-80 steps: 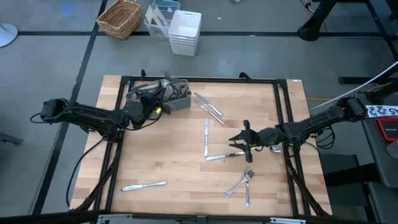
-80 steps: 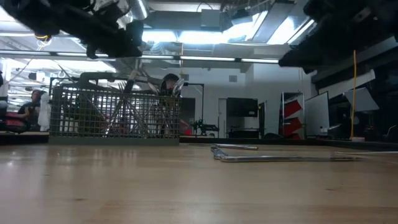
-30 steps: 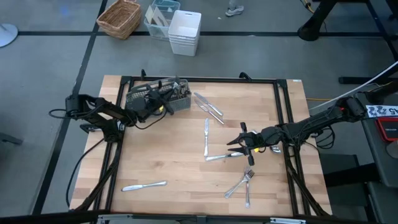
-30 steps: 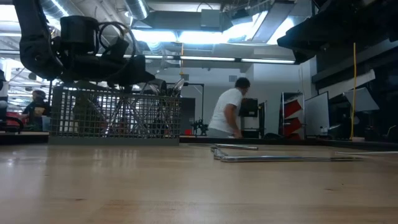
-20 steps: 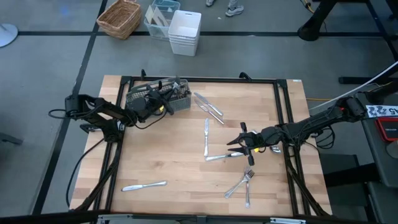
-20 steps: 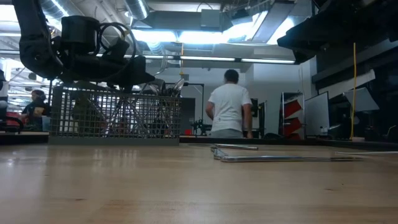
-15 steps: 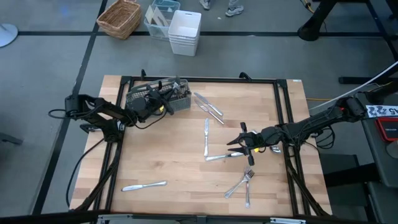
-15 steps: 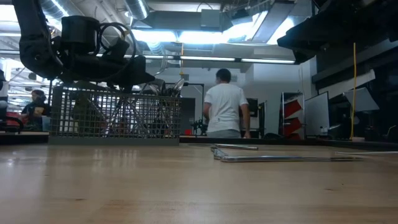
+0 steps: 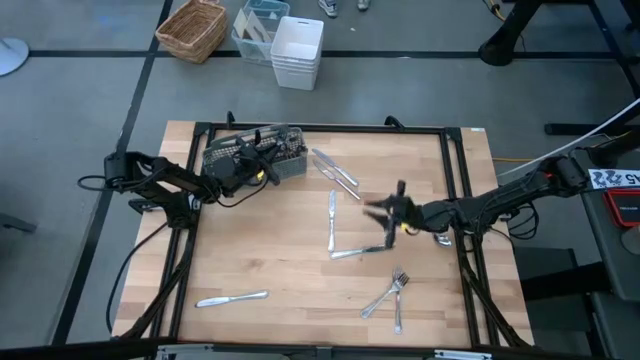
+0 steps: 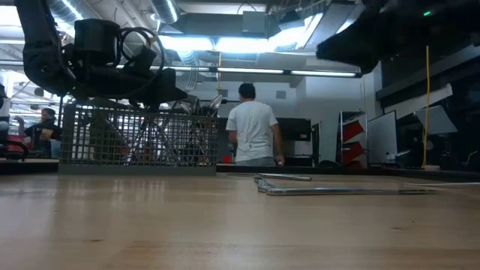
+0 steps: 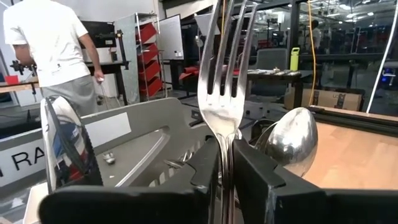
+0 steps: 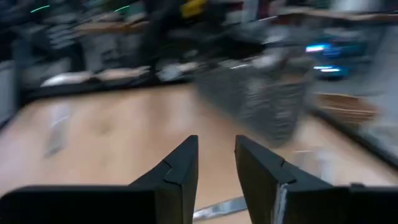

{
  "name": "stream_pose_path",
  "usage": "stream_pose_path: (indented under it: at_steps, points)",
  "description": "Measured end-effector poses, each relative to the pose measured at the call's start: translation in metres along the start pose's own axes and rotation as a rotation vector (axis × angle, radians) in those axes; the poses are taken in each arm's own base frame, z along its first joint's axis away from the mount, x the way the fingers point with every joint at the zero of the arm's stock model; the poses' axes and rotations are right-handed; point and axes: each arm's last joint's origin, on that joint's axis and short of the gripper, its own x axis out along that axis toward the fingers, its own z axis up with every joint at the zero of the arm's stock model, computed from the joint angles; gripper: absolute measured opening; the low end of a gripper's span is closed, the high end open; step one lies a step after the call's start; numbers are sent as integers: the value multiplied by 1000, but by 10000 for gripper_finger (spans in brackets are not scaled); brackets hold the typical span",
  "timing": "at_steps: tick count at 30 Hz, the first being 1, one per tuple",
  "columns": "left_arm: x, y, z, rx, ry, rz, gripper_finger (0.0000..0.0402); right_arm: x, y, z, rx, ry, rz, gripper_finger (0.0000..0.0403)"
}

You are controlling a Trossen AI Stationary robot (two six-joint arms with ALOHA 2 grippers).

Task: Sort silverware
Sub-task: Put the silver fork into the silverware rack

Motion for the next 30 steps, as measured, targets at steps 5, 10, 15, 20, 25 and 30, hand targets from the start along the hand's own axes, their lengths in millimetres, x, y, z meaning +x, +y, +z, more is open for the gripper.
stream_pose_path:
  at_steps: [5,10,15,20,25,30]
  points:
    - [0,0,1,-5,-3,1,32,14,-18,-1,36,15,-5,108]
    - [-2,0,3,34,-10,-5,59,26,-27,-10,94,84,104,108]
    - [-3,-3,3,87,-9,-17,107,34,-30,-22,102,145,90,108]
    - [-5,-7,5,135,-29,-25,129,39,-28,-31,106,187,86,108]
    - [-9,-8,15,119,-94,19,131,39,-28,-32,115,190,85,108]
    - [-16,-9,32,79,-180,23,131,41,-27,-24,122,169,88,108]
